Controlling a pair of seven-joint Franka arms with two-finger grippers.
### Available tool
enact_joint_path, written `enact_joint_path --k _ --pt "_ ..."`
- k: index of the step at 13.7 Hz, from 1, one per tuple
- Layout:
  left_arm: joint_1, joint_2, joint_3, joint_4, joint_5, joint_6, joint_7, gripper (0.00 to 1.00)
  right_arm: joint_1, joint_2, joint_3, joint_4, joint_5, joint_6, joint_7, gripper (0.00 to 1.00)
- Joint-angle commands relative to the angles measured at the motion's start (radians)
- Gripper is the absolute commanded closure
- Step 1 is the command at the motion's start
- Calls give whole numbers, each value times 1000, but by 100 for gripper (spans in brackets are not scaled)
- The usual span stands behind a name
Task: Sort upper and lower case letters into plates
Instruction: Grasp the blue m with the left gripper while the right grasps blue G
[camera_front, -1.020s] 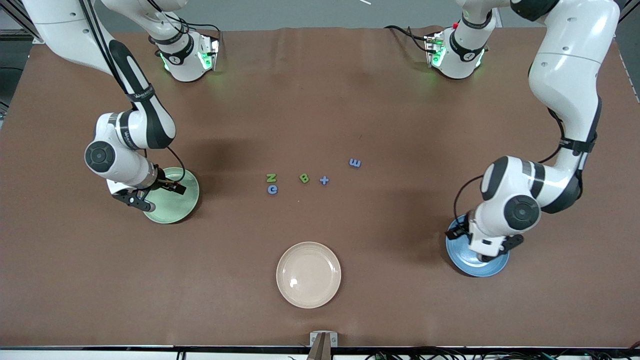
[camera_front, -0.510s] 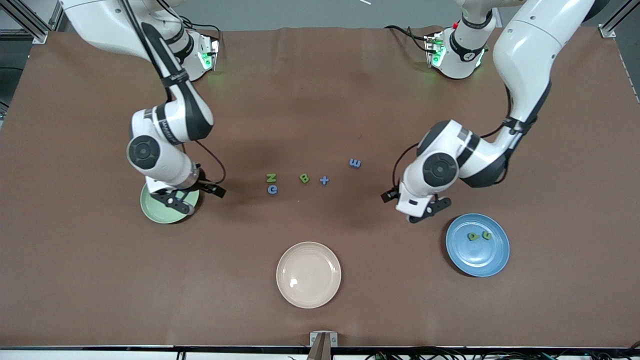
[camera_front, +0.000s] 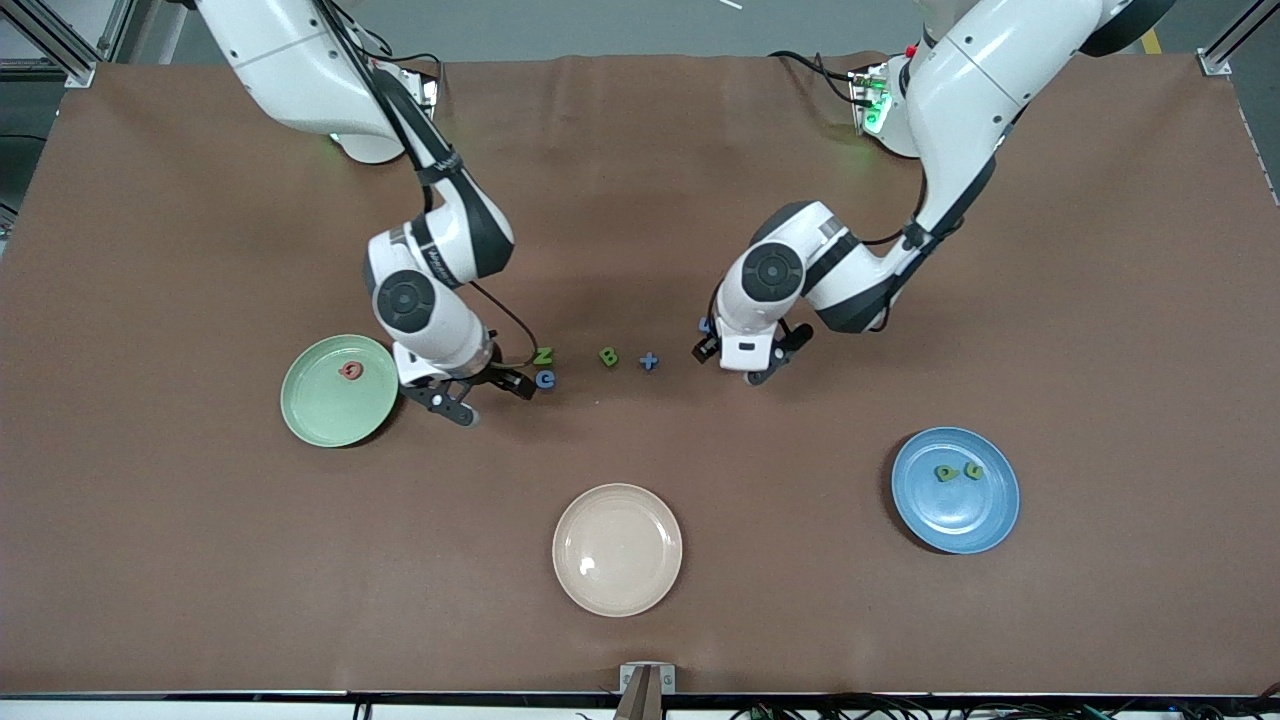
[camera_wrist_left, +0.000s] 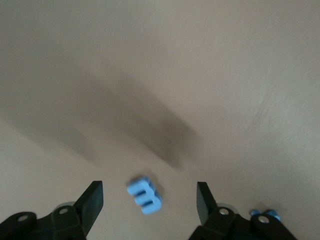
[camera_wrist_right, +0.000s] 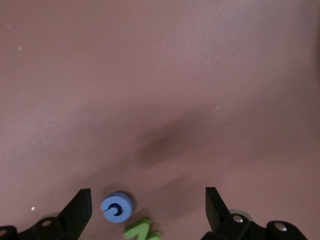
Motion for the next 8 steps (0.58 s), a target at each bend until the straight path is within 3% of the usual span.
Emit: enact_joint_path --k 1,4,8 --pt "-10 -14 1 -55 82 45 -168 17 45 59 -12 70 -2 -2 69 0" --pt "-11 -11 1 -100 179 103 -352 17 71 90 -15 81 -3 25 72 4" --pt "-25 -4 1 -101 183 130 -423 22 84 113 -15 81 -3 44 72 17"
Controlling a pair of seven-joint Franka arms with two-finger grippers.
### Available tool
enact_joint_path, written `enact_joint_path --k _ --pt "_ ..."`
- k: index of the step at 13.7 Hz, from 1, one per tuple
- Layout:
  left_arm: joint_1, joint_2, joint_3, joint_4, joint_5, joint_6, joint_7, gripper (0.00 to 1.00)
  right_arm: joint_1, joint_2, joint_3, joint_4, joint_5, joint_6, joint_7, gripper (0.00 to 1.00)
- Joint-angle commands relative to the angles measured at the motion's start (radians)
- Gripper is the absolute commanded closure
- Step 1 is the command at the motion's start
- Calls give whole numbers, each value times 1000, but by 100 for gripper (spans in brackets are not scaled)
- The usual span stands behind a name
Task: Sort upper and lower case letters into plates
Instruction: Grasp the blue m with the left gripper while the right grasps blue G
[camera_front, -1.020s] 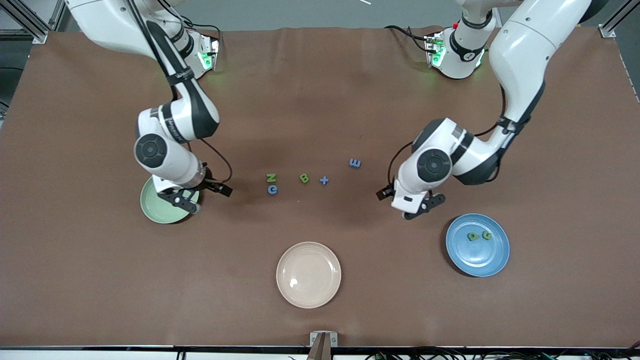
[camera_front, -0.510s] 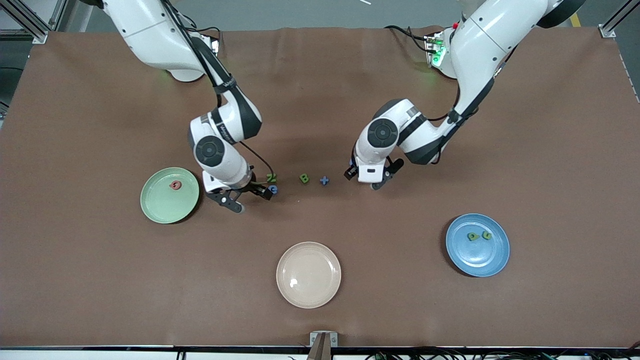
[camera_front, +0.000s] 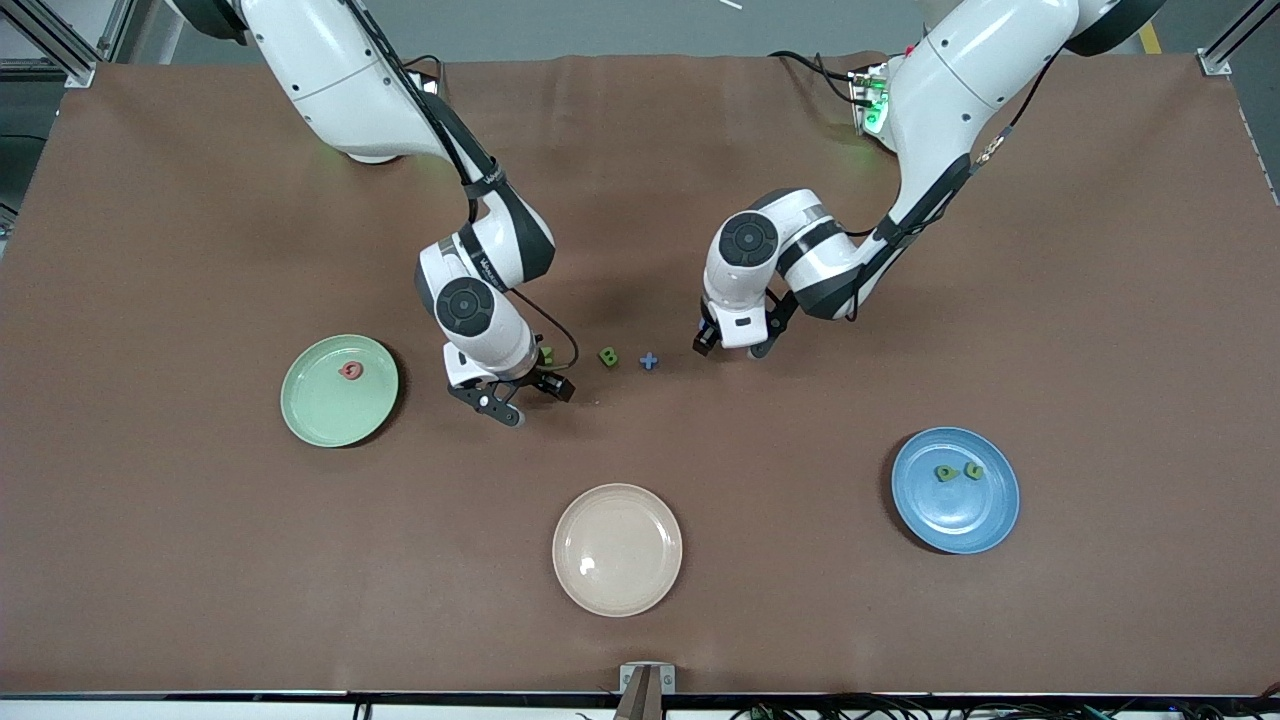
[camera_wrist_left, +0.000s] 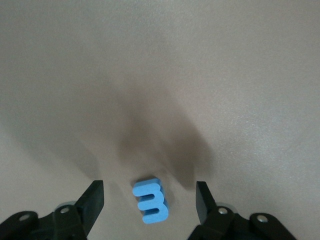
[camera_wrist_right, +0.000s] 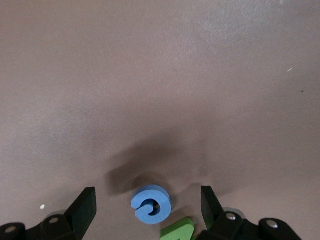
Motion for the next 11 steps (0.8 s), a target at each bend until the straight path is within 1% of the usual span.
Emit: enact_joint_path --k 1,3,7,8,9,10,11 --pt "-13 2 1 -13 22 27 -55 25 17 13 -11 13 -3 4 17 23" --pt "-14 10 1 -13 23 41 -74 28 23 13 -13 12 -3 4 17 35" --pt "-27 13 1 -13 23 44 -97 35 38 11 -11 3 -1 -5 37 37" --pt "-25 13 1 -13 23 45 -97 36 41 11 -11 3 -3 -8 49 39" --pt "-25 13 1 -13 23 45 -97 39 47 11 -13 3 -3 -10 54 42" --pt "-27 17 1 -13 23 44 -97 42 47 11 -13 0 -3 -11 54 48" --pt "-27 19 1 -13 23 44 -97 45 52 10 -13 -6 -3 -10 54 56"
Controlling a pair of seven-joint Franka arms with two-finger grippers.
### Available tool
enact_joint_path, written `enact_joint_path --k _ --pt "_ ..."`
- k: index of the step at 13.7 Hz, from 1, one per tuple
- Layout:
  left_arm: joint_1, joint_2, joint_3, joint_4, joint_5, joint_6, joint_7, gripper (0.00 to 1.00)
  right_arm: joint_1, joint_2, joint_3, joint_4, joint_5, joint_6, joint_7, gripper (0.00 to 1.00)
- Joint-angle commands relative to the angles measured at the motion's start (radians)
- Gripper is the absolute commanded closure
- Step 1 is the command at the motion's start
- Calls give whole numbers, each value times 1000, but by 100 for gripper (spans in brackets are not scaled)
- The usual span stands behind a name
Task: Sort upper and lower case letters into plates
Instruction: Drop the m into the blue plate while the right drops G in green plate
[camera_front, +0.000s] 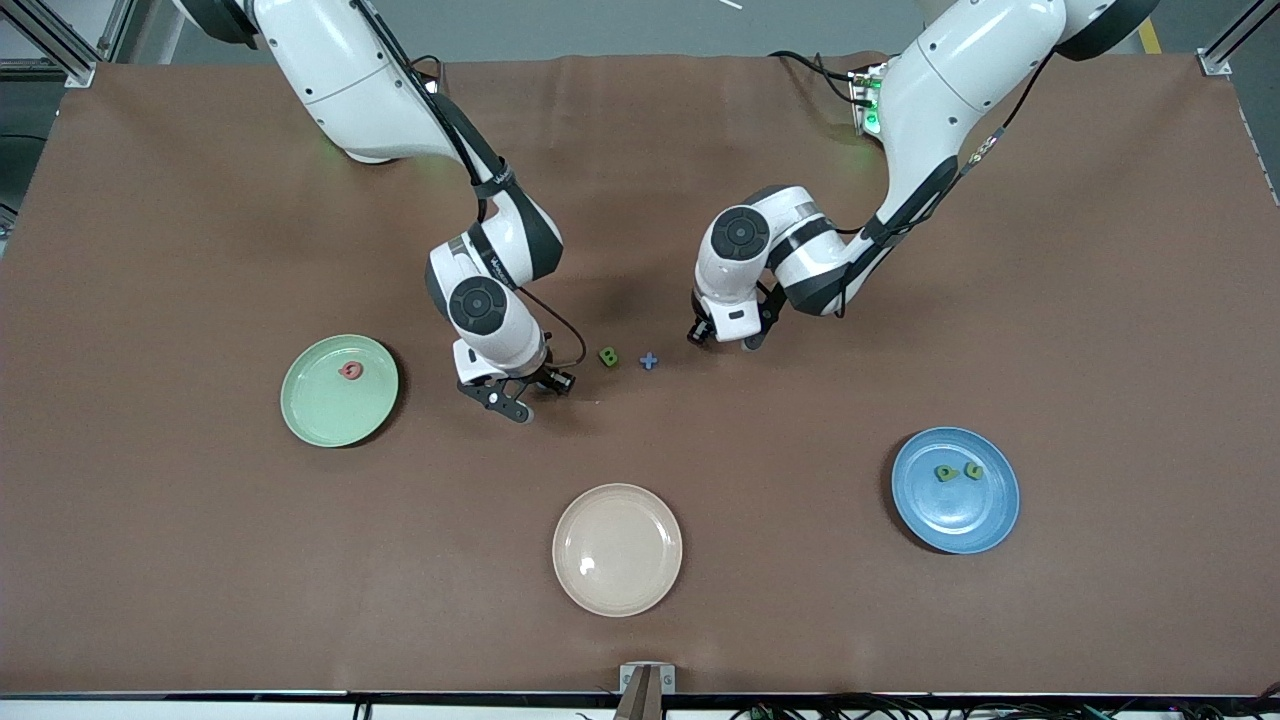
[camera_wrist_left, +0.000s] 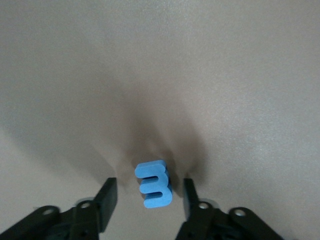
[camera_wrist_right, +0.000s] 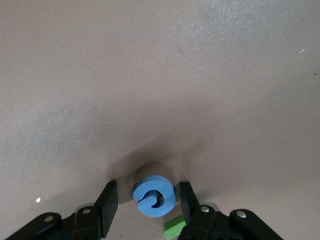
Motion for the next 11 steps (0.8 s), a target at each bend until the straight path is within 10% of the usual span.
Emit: enact_joint_path --k 1,4,11 --pt "-5 2 2 -6 23 18 -27 52 26 1 -7 -14 -2 -2 30 67" --pt "1 -6 1 -2 34 16 -27 78 14 -5 -10 -14 -2 -6 26 97" --pt "76 -65 4 106 69 -82 90 98 -187 -210 -88 -77 -3 -209 -355 100"
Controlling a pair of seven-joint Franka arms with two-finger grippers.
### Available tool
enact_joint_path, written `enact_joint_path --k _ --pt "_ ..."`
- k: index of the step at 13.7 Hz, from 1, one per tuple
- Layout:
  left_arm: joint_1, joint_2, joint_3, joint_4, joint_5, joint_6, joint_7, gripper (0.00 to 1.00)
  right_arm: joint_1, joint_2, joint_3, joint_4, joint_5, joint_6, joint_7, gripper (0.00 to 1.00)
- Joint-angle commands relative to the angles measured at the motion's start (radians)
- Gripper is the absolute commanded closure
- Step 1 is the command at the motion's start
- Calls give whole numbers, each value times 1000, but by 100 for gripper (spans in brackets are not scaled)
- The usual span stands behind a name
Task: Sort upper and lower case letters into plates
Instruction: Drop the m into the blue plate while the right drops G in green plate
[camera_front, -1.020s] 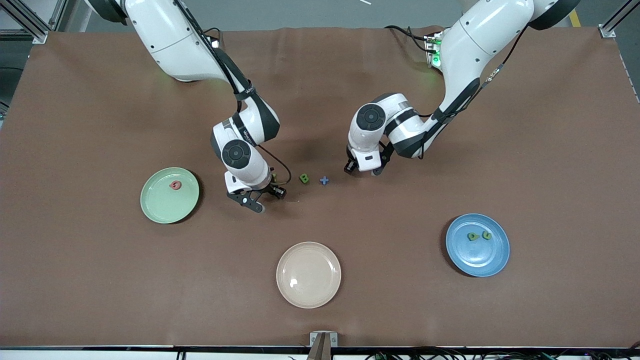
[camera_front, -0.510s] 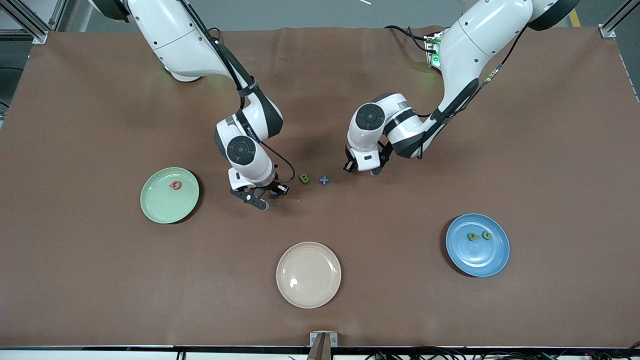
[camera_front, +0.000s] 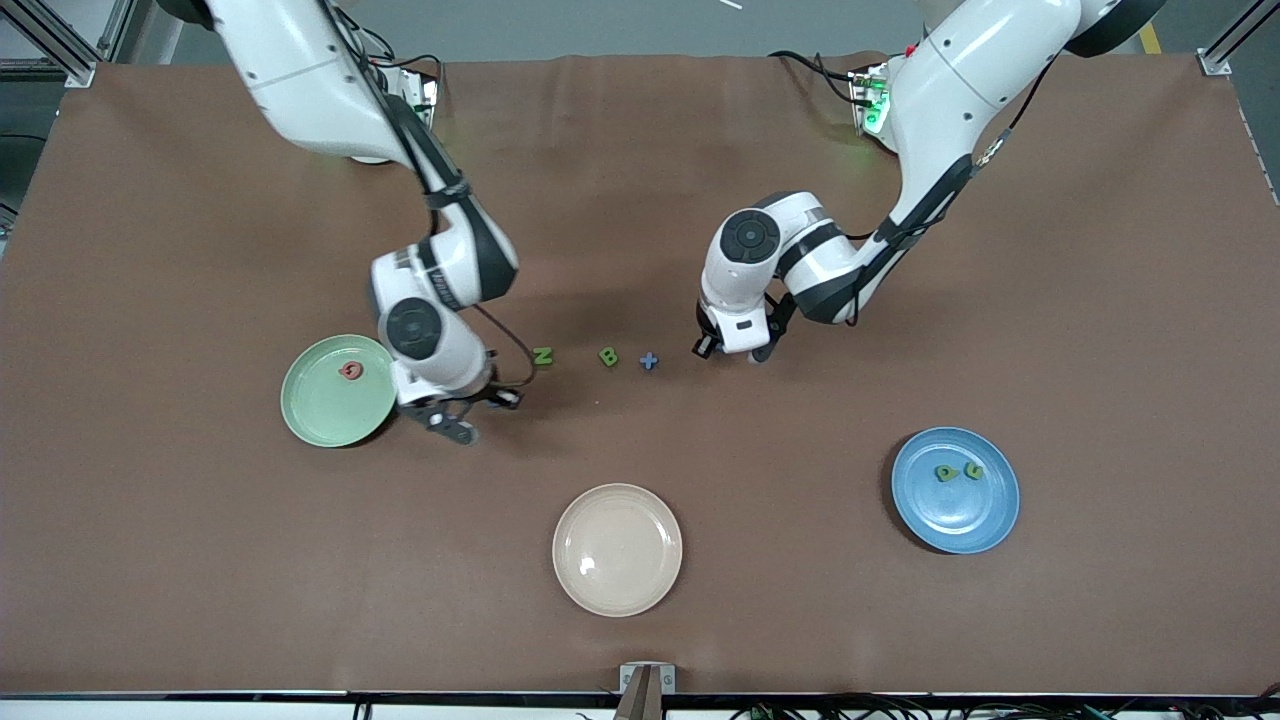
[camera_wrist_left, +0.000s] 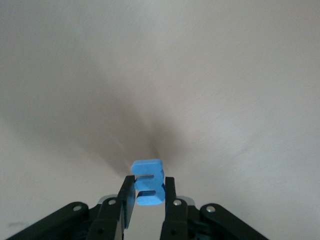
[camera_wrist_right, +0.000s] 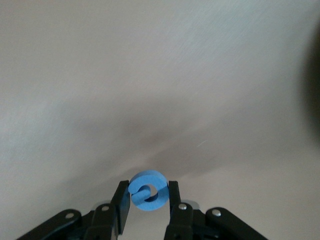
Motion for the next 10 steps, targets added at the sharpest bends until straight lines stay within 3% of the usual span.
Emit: enact_joint_path --k 1,4,7,10 --pt "50 -38 -2 81 20 -101 135 98 -131 -139 10 -105 -3 -49 -205 100" --pt "141 -30 0 154 20 -136 345 97 -240 -192 10 -203 -3 -34 -365 100" --pt "266 -29 0 176 22 -136 612 97 -271 -220 10 -288 -3 0 -388 100" --pt "378 -29 0 179 22 -136 839 97 -279 -210 10 -369 -4 130 -389 100"
